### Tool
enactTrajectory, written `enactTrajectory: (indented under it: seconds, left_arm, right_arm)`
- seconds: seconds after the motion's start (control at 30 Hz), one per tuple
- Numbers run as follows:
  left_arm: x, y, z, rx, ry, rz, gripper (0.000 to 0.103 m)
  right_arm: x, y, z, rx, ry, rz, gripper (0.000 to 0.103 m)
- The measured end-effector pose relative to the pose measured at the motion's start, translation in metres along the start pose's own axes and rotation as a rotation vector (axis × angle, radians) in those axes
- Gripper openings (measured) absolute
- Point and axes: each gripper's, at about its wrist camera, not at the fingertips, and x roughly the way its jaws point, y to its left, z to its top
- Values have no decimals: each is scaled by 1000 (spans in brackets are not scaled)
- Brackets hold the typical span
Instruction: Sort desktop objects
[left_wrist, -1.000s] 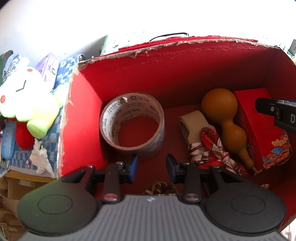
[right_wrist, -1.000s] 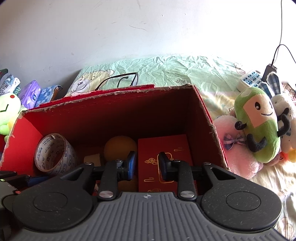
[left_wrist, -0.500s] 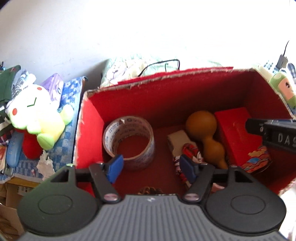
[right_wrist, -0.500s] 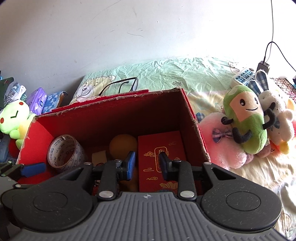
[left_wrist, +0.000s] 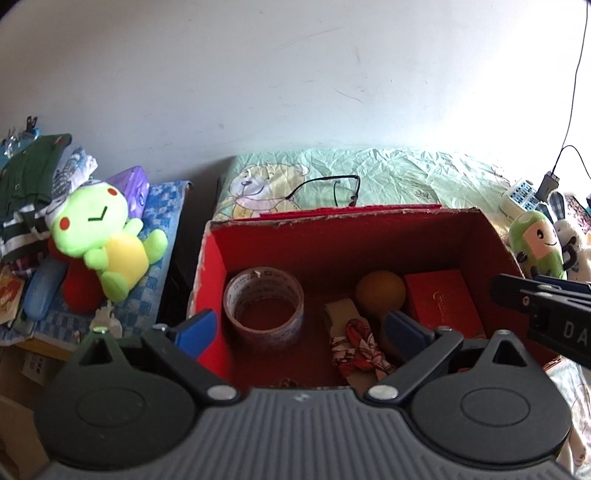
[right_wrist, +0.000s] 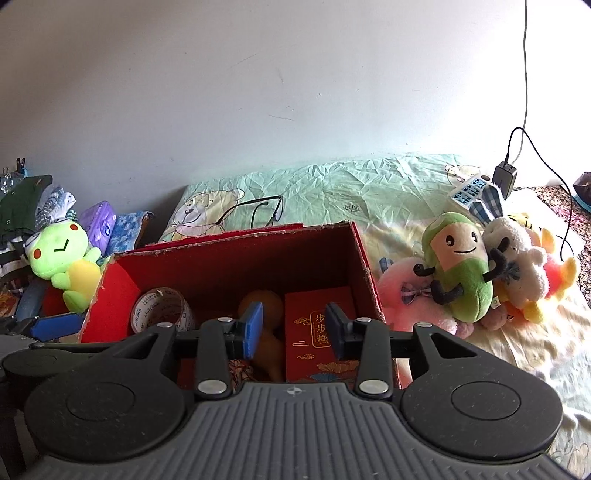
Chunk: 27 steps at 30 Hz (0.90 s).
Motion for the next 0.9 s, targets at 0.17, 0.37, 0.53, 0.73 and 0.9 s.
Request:
enactTrajectory:
  seconds: [0.17, 0.37, 0.53, 0.73, 0.9]
  left_arm:
    - [-27, -5, -6, -44, -59, 42, 102]
    - [-46, -7, -15, -109, -62, 100, 103]
    - [-49, -13, -32, -159, 9, 118, 103]
    - [-58, -20, -53, -134, 56, 80, 103]
    - [-65, -13, -57, -106, 56, 68, 103]
  right_arm:
    - [-15, -1, -2, -7, -52, 11, 43]
    - [-29, -6, -6, -66, -96, 43, 55]
    - [-36, -14, -13, -93, -101, 87, 56]
    - [-42, -17, -29, -104, -79, 91, 56]
    - [-50, -14, -42, -47, -71, 43, 56]
